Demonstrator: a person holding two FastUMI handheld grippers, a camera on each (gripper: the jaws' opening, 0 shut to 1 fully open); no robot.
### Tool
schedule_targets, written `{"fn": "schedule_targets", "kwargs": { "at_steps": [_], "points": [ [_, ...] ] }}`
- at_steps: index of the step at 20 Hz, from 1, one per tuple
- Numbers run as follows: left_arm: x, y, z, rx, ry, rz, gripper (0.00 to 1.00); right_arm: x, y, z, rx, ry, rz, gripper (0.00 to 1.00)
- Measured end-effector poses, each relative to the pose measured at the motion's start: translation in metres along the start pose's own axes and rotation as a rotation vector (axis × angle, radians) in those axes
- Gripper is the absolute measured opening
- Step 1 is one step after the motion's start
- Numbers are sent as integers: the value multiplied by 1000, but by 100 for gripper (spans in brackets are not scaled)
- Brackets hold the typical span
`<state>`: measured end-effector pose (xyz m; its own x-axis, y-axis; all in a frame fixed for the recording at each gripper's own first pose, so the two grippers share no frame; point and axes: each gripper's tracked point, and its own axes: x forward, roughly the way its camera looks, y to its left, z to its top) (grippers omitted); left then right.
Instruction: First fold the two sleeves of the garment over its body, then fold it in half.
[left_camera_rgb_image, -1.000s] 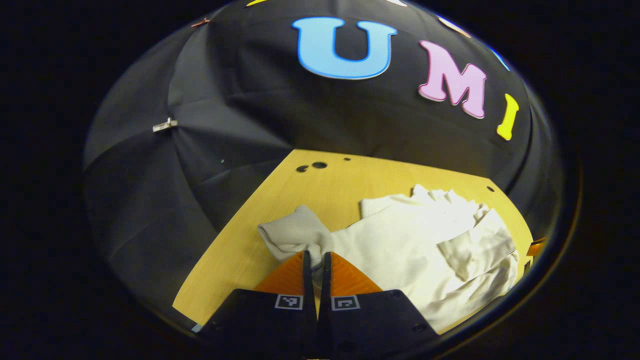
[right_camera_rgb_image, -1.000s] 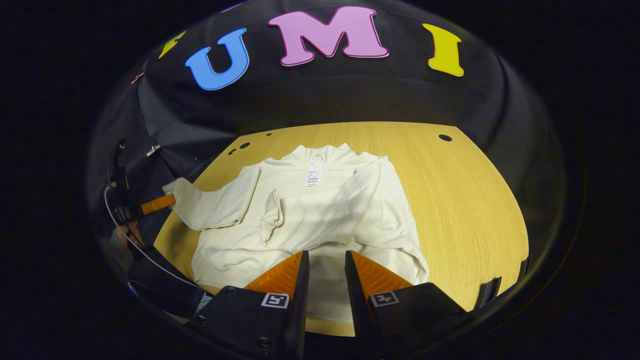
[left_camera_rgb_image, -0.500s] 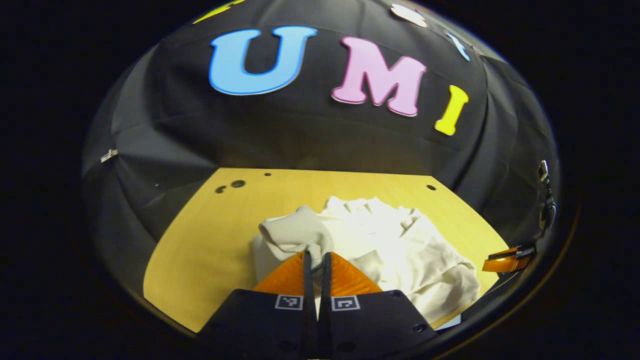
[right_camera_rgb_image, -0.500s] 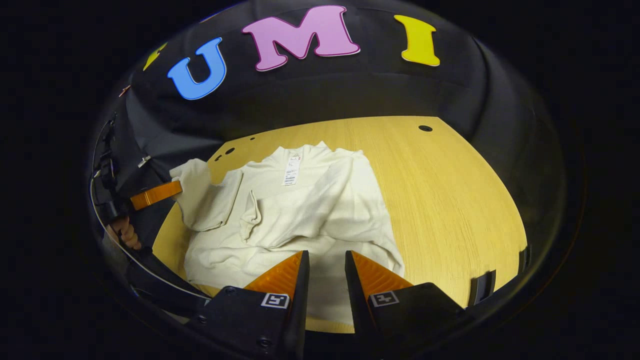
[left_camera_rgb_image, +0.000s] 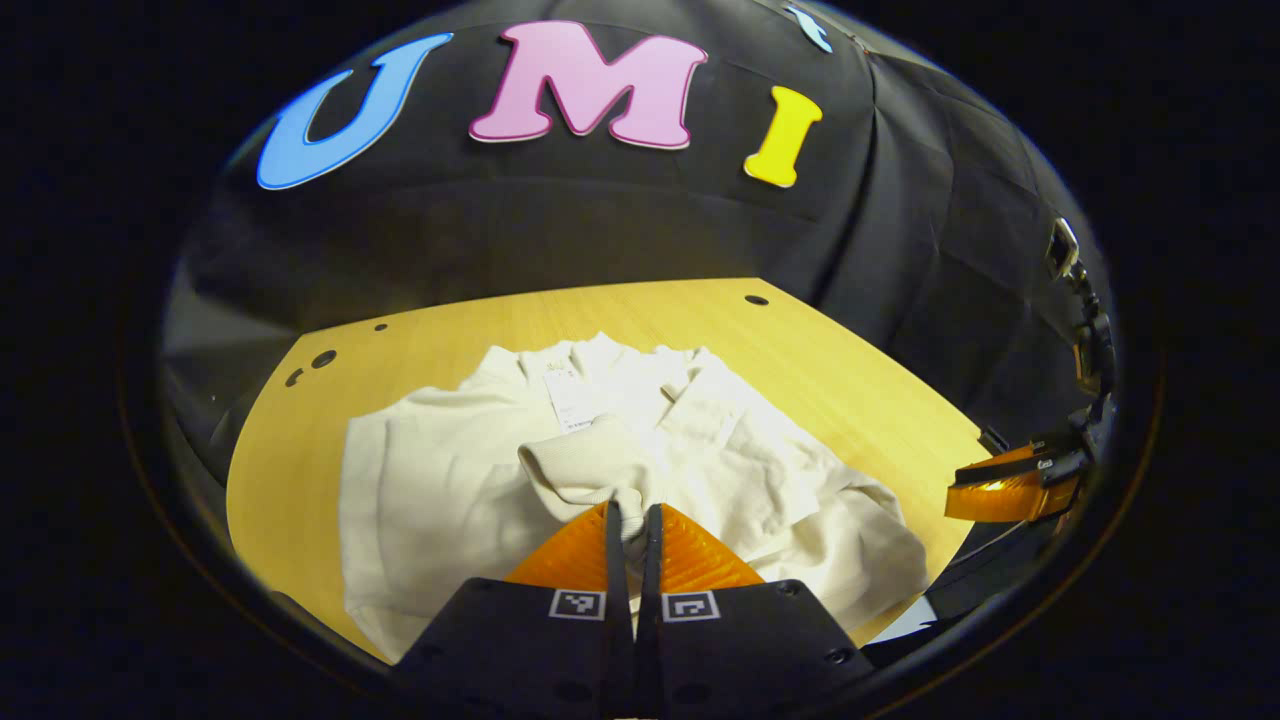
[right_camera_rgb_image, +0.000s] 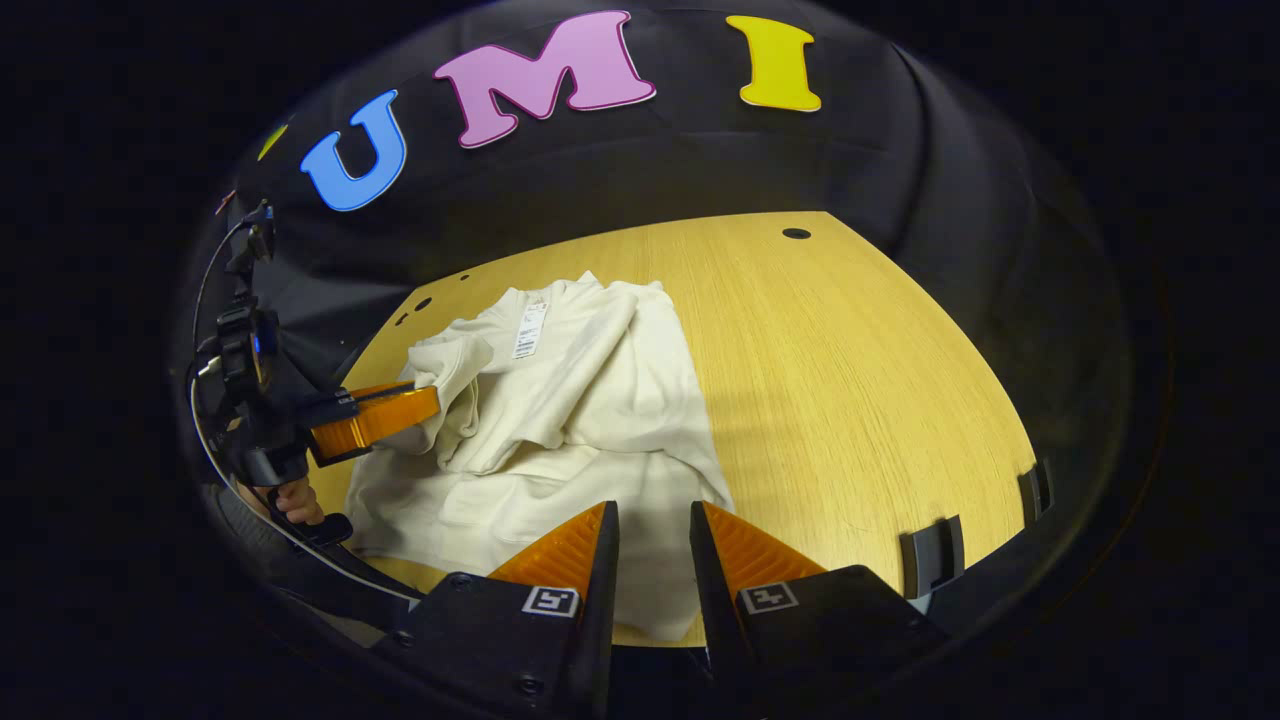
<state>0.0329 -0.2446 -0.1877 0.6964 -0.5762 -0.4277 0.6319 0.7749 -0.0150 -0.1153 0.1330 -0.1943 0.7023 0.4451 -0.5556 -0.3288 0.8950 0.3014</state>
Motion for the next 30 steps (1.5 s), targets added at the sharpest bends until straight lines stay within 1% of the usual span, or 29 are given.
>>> {"fn": "schedule_targets", "kwargs": {
  "at_steps": [3,5,8,9,10,11,12,13,14,15,16,17,18,20,22,23,24,27,29,30],
  "points": [
    [17,-7,-14,26,56,28,6,-1,-13,-11,9,25,-7,43],
    [28,-10,-26,42,90,60,6,0,-18,-15,14,38,-4,43],
    [35,-12,-33,49,102,91,8,-1,-19,-21,10,57,4,46],
    [34,-13,-33,51,101,94,12,0,-22,-23,4,64,6,33],
    [34,-15,-34,48,102,89,14,1,-22,-26,-2,70,13,34],
    [31,-18,-34,34,101,71,22,1,-22,-28,-9,77,20,34],
    [27,-23,-34,13,95,45,27,2,-20,-30,-18,83,32,34],
    [21,-24,-33,-3,84,35,37,3,-19,-32,-30,91,43,48],
    [13,-19,-33,-13,73,39,42,3,-16,-35,-39,100,57,48],
    [1,-13,-34,-17,66,55,56,4,-15,-38,-43,108,68,49],
    [-11,-6,-37,-24,59,70,59,4,-12,-41,-45,115,79,37],
    [-26,-1,-42,-35,55,82,73,3,-11,-46,-45,124,87,39],
    [-39,6,-47,-49,54,92,74,2,-10,-50,-43,135,92,54],
    [-67,19,-66,-81,72,115,77,2,-10,-57,-38,153,94,60],
    [-94,35,-88,-115,104,159,79,0,-10,-64,-44,171,95,61],
    [-107,42,-98,-134,118,180,75,-1,-9,-68,-47,180,98,63],
    [-117,49,-110,-154,133,198,79,-2,-9,-71,-50,189,100,63],
    [-143,65,-141,-207,184,250,80,-6,-9,-83,-58,222,100,66],
    [-155,79,-156,-221,205,288,81,-6,-9,-88,-56,234,91,67],
    [-159,85,-160,-228,209,307,82,-7,-9,-90,-52,239,88,69]
  ]
}}
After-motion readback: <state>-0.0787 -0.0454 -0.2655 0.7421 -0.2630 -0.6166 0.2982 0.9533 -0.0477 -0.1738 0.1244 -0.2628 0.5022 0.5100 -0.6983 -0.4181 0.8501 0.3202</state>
